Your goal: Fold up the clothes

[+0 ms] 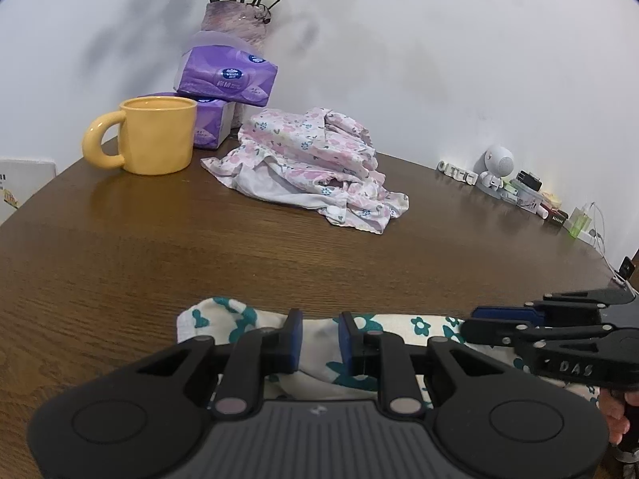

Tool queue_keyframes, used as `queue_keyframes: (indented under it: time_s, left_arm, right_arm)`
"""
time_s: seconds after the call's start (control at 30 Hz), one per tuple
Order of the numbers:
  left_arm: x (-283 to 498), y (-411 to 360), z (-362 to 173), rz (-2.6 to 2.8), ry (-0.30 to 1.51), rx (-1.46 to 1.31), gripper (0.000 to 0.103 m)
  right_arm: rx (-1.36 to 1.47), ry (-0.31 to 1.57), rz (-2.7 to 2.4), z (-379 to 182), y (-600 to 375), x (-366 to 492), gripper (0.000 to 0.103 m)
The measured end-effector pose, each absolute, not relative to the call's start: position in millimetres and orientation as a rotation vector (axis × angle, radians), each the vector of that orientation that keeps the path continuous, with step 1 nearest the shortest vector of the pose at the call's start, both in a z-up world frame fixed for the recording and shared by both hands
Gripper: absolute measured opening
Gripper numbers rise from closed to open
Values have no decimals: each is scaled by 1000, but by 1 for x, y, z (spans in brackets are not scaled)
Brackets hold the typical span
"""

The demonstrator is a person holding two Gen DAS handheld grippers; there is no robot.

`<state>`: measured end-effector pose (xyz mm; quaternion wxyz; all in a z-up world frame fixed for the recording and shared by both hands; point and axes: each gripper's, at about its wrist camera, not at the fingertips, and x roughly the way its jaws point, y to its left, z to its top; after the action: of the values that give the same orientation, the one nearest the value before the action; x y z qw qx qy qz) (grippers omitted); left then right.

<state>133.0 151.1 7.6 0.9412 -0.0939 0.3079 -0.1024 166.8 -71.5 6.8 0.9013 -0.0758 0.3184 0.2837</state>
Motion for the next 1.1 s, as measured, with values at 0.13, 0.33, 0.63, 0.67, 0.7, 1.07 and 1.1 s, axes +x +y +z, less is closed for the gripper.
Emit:
queue_keyframes:
  time_s: [0.13,0.33,0.63,0.67,0.7,1.07,1.1]
  left_arm:
    - [133,151,8,-208,629,-193,19]
    - [133,151,7,-207,629,-197,19]
    - [132,151,7,-204,627,-199,19]
    - [132,151,7,-204,627,-201,19]
    - [131,151,7,-203,626,-205,19]
    - [131,151,7,-201,624,-203,19]
    - [131,151,7,-201,624,-204,19]
  right_arm:
    - [-101,680,543,4,-95,168,18]
    - [-81,679,452,2,-127,161,17]
    - [-41,679,349,3,-169,153,14]
    - [-38,679,338,2,-173,152,14]
    - [-41,676,324,2,-177,151,14]
    - [-35,672,112,-4,-233,144,15]
    - [-32,670,101,-5,-237,144,15]
